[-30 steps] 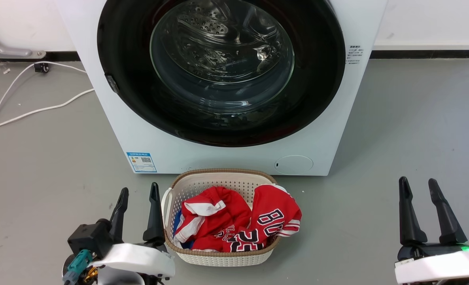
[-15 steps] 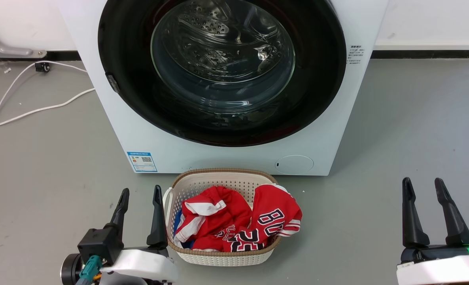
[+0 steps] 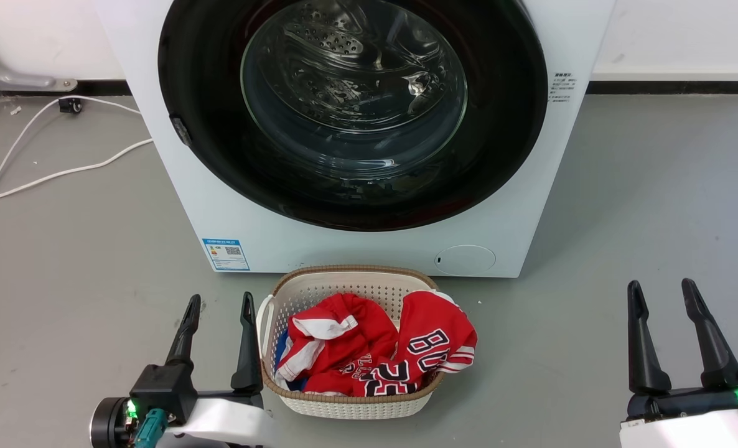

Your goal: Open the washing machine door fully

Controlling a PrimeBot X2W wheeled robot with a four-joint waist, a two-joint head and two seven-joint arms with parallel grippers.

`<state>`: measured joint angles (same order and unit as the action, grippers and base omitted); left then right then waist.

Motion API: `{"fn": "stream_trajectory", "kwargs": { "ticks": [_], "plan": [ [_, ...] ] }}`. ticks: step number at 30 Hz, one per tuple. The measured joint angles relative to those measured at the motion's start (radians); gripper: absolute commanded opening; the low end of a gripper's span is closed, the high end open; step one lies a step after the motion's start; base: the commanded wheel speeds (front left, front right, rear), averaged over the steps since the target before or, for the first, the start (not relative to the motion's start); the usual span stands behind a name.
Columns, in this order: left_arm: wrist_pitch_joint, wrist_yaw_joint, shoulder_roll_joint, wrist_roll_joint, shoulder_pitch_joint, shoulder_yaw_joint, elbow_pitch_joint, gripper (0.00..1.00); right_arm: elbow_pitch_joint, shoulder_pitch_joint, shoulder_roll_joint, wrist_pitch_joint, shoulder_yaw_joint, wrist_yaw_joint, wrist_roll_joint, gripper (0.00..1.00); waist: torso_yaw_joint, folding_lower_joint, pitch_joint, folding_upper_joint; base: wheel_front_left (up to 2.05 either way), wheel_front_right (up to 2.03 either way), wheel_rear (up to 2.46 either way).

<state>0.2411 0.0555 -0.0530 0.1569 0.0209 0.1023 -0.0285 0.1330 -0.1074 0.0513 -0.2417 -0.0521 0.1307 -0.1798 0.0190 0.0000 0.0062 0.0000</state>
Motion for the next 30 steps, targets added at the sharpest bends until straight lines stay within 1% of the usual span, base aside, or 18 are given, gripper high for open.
{"fn": "stream_trajectory", "kwargs": {
  "ticks": [6, 12, 30],
  "plan": [
    [0.010, 0.000, 0.001, -0.037, 0.005, -0.003, -0.004, 1.00, 0.004, -0.004, 0.000, -0.010, -0.001, 0.000, 0.031, 1.00, 0.000, 0.0000, -0.001, 0.0000, 0.00, 0.00, 0.00],
    [0.019, 0.001, 0.001, -0.063, 0.012, -0.004, -0.005, 1.00, 0.002, -0.014, 0.000, -0.021, -0.012, 0.000, 0.039, 1.00, 0.000, 0.0000, -0.002, 0.0000, 0.00, 0.00, 0.00],
    [0.022, 0.020, 0.002, -0.054, 0.014, -0.002, -0.029, 1.00, -0.032, -0.016, 0.000, -0.022, -0.008, 0.000, 0.017, 1.00, 0.002, 0.0000, -0.002, 0.0000, 0.00, 0.00, 0.00]
  ]
}}
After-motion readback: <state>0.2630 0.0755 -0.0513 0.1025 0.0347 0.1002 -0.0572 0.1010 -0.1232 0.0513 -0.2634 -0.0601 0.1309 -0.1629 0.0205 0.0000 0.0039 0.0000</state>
